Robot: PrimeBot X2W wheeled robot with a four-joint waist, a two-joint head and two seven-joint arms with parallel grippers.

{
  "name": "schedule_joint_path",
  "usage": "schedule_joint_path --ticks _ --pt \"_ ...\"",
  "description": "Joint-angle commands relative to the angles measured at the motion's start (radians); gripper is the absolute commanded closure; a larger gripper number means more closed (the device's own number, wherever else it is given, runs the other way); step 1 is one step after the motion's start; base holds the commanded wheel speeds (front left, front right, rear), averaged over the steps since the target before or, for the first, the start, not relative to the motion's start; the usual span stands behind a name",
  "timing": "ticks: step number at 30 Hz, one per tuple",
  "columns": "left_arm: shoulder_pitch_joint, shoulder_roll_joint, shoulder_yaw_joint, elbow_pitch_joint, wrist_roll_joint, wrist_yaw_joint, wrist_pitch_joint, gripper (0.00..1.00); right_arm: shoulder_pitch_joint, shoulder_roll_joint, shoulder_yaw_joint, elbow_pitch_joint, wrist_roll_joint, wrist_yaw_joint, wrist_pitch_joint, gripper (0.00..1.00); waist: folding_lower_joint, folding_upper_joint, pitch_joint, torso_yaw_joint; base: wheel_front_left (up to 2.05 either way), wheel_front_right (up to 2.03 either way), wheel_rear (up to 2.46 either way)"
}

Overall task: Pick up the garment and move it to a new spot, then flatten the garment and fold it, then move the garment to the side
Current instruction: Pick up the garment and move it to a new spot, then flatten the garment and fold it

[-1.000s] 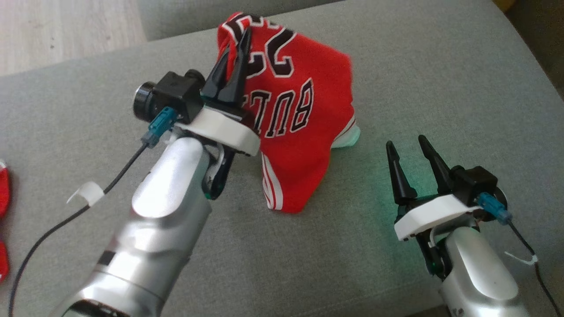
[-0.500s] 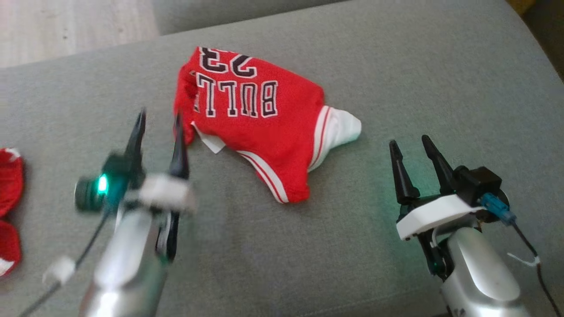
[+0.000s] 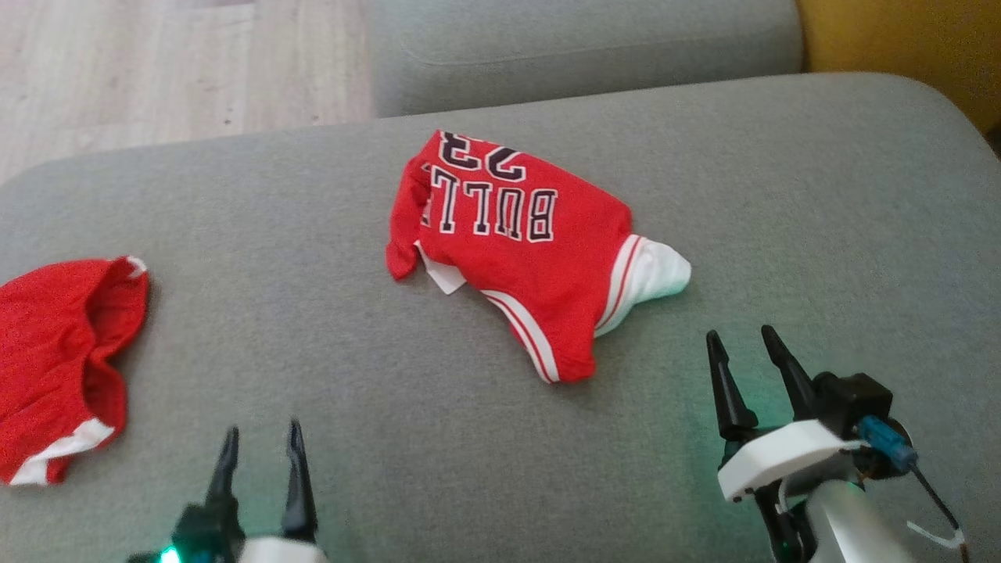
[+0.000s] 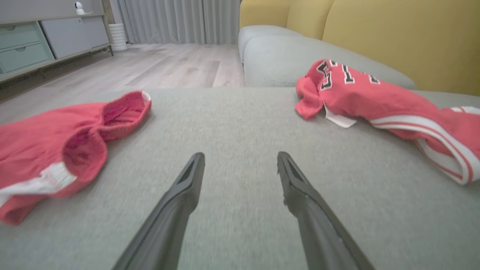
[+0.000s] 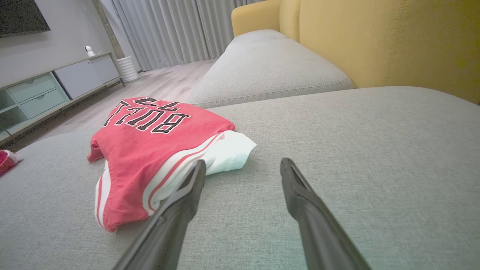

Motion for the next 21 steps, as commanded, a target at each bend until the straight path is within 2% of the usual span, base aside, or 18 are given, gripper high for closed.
schedule_joint_path --ticks 1,9,21 --pt "-0.007 -0.002 0.033 -0.036 0.013 -0.008 -0.005 0.0 -0.019 0.004 0.02 -0.024 -0.003 -0.001 -0.006 0.0 0.0003 -0.0001 -0.011 0.017 0.0 0.0 0.0" --pt "-0.004 -0.015 -0.001 -0.036 0.038 -0.042 -0.005 0.0 -0.042 0.004 -0.026 0.001 0.0 -0.001 -0.006 0.0 0.0003 -0.0001 0.032 0.07 0.0 0.0 0.0" --pt "-0.086 -0.016 -0.076 -0.047 0.03 -0.052 -0.005 0.0 -0.22 0.004 -0.17 0.134 -0.001 -0.001 -0.006 0.0 0.0003 -0.0001 0.154 0.2 0.0 0.0 0.0"
